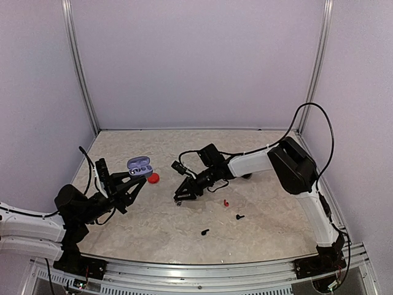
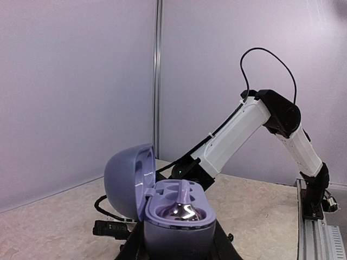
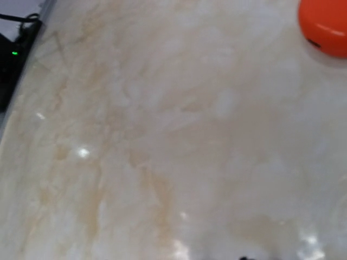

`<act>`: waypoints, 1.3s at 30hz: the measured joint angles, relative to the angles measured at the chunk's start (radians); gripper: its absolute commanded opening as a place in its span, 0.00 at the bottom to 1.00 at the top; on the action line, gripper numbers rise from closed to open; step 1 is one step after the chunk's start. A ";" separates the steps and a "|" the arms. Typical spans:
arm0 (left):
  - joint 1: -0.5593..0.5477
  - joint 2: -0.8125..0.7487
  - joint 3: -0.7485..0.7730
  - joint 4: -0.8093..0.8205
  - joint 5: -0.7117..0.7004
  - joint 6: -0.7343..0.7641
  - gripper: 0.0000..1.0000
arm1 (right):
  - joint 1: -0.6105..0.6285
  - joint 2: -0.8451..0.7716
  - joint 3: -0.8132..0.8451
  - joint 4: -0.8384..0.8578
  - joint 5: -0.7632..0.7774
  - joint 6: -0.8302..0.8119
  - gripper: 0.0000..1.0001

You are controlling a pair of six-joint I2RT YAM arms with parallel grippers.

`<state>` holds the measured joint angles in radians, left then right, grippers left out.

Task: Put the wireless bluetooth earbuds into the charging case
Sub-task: Adjust the right earbud at the center of the board.

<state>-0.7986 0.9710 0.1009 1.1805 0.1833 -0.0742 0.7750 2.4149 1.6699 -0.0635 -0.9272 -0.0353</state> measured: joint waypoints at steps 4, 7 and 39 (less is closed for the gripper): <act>0.000 0.005 0.000 0.000 0.000 0.000 0.00 | 0.000 -0.017 -0.055 0.030 -0.047 -0.002 0.51; 0.000 0.007 0.000 0.000 0.000 0.000 0.00 | 0.002 -0.050 -0.119 0.049 -0.070 -0.004 0.51; 0.000 0.013 0.000 -0.001 -0.010 0.023 0.00 | 0.251 -0.301 -0.414 0.187 0.725 0.199 0.60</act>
<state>-0.7982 0.9840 0.1005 1.1797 0.1738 -0.0509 1.0264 2.1139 1.2556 0.1230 -0.2020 0.1635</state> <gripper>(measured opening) 0.258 0.603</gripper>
